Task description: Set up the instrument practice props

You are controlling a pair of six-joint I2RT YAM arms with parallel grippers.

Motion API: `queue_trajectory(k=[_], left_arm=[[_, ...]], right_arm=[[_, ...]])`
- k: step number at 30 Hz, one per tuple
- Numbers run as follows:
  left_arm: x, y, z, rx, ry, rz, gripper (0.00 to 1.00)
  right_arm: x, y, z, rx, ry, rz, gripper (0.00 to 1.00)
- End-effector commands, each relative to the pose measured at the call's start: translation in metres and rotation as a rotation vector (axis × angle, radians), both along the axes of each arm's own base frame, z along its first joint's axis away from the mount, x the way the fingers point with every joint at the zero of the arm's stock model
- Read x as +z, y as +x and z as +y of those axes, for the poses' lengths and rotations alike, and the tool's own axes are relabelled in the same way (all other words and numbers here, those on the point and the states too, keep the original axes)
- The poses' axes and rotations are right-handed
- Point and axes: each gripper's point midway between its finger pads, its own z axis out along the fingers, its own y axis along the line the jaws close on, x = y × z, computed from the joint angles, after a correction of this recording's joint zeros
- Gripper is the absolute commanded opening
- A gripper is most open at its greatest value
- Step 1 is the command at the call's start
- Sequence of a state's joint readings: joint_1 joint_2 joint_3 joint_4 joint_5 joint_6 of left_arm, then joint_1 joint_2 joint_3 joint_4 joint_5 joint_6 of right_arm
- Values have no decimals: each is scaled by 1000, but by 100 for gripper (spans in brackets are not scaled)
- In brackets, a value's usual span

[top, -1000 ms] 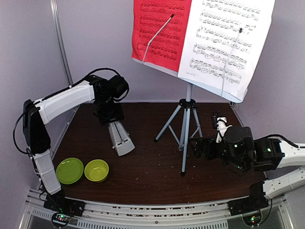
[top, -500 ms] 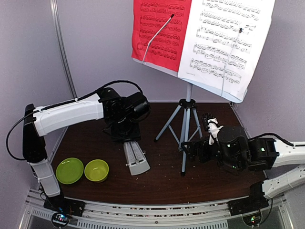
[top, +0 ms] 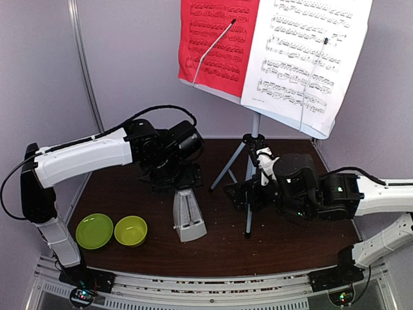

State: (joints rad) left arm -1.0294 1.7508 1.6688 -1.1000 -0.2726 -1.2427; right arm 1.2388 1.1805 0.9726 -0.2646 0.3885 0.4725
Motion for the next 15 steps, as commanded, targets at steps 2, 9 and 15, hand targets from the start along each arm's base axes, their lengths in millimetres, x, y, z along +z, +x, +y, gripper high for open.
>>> queue_trajectory(k=[2, 9, 15], left_arm=[[62, 16, 19, -74, -61, -246, 98], [70, 31, 88, -45, -150, -387, 98], [73, 28, 130, -151, -106, -546, 98]], right_arm=[[17, 5, 17, 3, 36, 2, 100], [10, 12, 61, 4, 7, 48, 100], [-5, 18, 104, -1, -45, 109, 100]])
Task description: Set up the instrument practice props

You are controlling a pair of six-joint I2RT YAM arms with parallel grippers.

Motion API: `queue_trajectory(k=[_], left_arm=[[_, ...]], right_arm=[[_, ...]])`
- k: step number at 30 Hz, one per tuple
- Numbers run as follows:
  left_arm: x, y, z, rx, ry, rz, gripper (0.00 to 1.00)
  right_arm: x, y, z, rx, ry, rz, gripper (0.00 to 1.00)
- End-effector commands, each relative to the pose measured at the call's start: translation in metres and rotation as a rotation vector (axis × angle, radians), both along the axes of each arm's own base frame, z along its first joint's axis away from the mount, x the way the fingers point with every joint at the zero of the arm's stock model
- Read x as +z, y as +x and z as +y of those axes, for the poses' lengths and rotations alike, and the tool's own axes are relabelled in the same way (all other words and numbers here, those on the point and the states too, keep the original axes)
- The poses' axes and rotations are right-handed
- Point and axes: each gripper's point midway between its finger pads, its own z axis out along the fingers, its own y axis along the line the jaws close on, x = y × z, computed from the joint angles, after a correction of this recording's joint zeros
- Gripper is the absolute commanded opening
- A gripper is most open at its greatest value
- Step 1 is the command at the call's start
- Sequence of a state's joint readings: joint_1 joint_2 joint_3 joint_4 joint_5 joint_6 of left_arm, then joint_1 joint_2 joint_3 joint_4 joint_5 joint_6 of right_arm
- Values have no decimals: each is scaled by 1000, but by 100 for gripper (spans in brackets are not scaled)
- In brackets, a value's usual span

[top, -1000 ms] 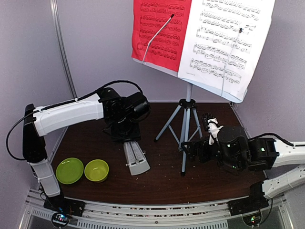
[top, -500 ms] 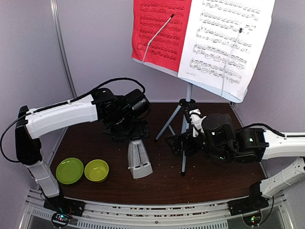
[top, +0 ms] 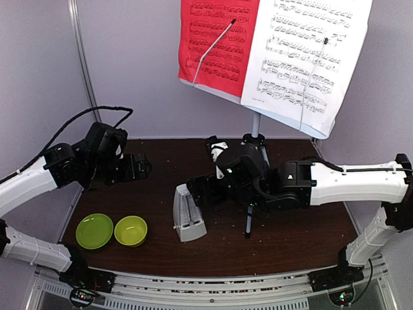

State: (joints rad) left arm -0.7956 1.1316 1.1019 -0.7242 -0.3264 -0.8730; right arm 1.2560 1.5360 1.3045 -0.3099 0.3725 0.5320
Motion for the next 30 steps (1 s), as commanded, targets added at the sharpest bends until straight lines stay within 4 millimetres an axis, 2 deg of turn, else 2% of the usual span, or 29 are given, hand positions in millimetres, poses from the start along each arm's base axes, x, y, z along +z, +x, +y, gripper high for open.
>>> queue_trajectory(k=[1, 3, 8, 14, 20, 21, 25, 30], left_arm=[[21, 9, 6, -110, 21, -179, 98], [19, 8, 13, -106, 37, -195, 98], [4, 5, 18, -109, 56, -200, 98], [-7, -2, 19, -194, 112, -262, 98], [-12, -14, 19, -271, 107, -338, 98], [-13, -17, 17, -288, 97, -346, 98], [-24, -25, 11, -356, 88, -354, 97], [-42, -39, 0, -490, 103, -370, 98]], right_arm=[[-7, 2, 24, -14, -47, 50, 100], [-14, 6, 33, -21, -81, 59, 100], [-22, 9, 60, -7, -77, 96, 100], [-53, 16, 62, -50, -153, 138, 99], [-70, 25, 62, -65, -163, 174, 91], [-74, 28, 60, -74, -161, 190, 90], [-85, 34, 53, -89, -149, 237, 73], [-73, 34, 52, -48, -116, 231, 56]])
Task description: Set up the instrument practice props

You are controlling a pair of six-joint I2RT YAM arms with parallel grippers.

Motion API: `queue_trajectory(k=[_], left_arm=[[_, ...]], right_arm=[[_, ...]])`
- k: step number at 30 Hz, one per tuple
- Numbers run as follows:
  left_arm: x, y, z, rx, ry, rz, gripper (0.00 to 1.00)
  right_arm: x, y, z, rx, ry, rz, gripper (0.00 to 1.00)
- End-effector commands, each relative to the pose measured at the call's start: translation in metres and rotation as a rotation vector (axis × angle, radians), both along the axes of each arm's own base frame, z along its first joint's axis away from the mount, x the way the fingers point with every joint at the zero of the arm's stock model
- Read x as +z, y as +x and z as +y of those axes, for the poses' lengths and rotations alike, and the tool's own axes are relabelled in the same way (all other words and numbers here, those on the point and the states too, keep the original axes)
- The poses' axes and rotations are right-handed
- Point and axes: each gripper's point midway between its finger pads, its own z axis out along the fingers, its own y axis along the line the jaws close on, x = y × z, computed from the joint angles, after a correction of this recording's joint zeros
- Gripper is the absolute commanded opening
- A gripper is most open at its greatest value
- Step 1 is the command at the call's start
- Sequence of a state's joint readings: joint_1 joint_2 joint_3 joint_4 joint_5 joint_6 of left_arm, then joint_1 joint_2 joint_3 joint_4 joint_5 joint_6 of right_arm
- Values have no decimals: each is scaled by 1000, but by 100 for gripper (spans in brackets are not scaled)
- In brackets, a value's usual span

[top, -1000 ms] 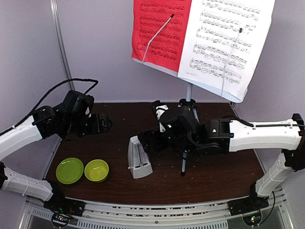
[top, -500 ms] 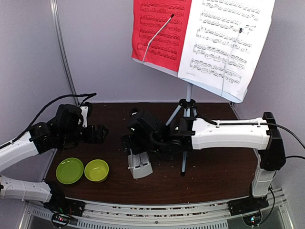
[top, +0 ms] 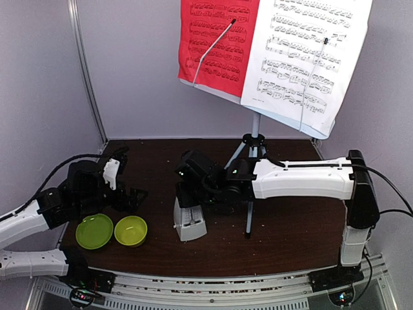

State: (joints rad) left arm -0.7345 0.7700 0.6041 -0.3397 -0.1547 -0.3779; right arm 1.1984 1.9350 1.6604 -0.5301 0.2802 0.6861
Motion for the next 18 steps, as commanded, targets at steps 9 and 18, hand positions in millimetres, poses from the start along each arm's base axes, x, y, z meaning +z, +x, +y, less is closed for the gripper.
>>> queue_trajectory(k=[9, 18], left_arm=[[-39, -39, -51, -431, 57, -77, 98], [-65, -60, -89, -649, 199, -89, 97]], right_arm=[[54, -13, -17, 129, 129, -37, 42], [57, -22, -26, 196, 210, -17, 34]])
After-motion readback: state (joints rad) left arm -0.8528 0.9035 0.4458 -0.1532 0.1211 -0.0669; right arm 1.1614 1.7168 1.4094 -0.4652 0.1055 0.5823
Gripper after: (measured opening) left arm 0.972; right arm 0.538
